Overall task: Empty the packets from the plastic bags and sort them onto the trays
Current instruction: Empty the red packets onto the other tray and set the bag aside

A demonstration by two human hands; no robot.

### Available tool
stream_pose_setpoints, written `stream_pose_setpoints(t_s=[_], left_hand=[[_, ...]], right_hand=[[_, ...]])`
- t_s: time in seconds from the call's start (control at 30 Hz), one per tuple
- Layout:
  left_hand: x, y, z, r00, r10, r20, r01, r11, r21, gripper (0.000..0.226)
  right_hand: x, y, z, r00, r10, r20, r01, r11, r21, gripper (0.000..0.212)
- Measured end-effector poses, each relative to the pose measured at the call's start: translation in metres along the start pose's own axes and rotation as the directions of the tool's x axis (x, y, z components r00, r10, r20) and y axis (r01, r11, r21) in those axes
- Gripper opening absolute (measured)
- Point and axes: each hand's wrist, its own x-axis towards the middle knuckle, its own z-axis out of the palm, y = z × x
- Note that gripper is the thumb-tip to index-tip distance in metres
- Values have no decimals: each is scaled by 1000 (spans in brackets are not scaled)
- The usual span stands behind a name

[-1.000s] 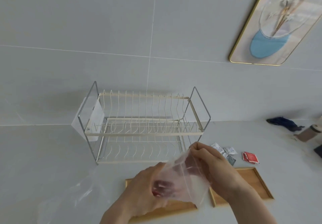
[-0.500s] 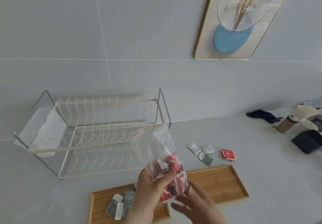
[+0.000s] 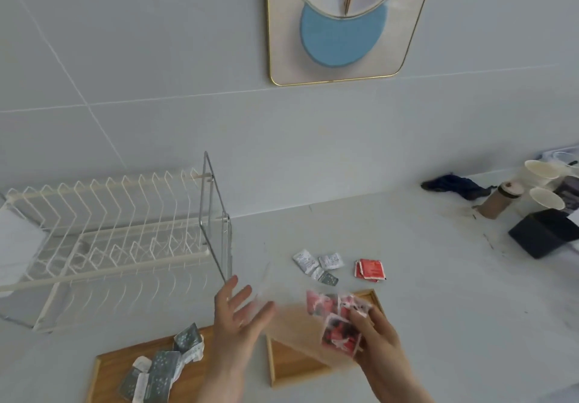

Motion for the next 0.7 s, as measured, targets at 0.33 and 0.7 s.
stream_pose_setpoints(t_s=[0.33, 0.7], left_hand=[[32, -24, 85, 930, 160, 332, -349, 671, 654, 80], [41, -55, 131, 969, 54, 243, -215, 674, 707, 9]], right_hand=[[59, -65, -43, 964, -113, 241, 250, 696, -674, 21], [81, -67, -69, 888, -276, 367, 459, 508, -729, 29]])
